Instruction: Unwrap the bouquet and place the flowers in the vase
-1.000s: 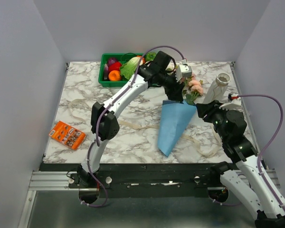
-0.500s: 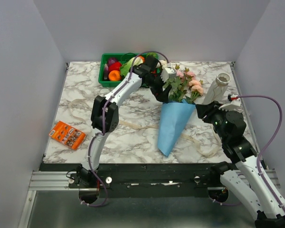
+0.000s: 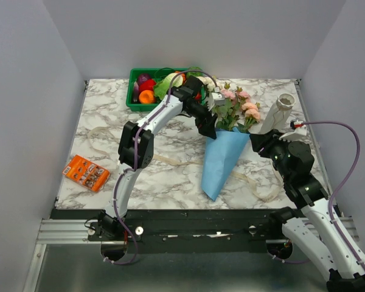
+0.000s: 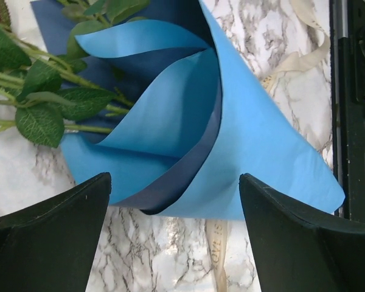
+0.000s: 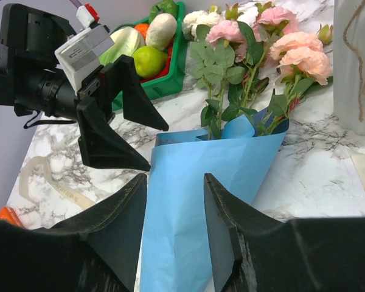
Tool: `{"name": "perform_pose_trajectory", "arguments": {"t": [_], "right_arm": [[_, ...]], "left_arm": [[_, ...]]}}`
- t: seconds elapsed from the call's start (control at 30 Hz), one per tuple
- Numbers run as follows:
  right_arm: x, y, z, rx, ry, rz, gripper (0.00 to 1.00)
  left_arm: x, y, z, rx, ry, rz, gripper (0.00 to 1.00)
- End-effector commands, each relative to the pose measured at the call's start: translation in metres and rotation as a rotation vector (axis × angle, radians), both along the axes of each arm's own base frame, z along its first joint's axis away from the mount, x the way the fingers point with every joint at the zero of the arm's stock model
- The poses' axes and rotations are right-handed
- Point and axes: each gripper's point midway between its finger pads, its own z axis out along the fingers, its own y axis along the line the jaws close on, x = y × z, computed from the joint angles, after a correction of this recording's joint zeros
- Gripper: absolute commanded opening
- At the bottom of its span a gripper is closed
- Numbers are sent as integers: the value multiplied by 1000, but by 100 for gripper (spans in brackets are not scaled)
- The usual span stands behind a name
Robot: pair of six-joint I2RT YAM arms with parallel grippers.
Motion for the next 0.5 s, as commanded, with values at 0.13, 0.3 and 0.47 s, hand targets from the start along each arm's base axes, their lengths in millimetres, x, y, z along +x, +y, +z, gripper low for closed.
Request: {"name": "perform_pose_trajectory", "arguments": {"t": [0.13,0.3,0.47], "right_arm": [[0,4,2,-7,-15,26,49],[-1,7,2,-6,-13,38,48],[-1,7,3,-5,-17,41,46]], "left_arm": [[-28,-4,7,-34,33,-110,70],[-29,-7,14,-48,37,-116,31],[-20,-14,30,-59,22,-78,10]]}}
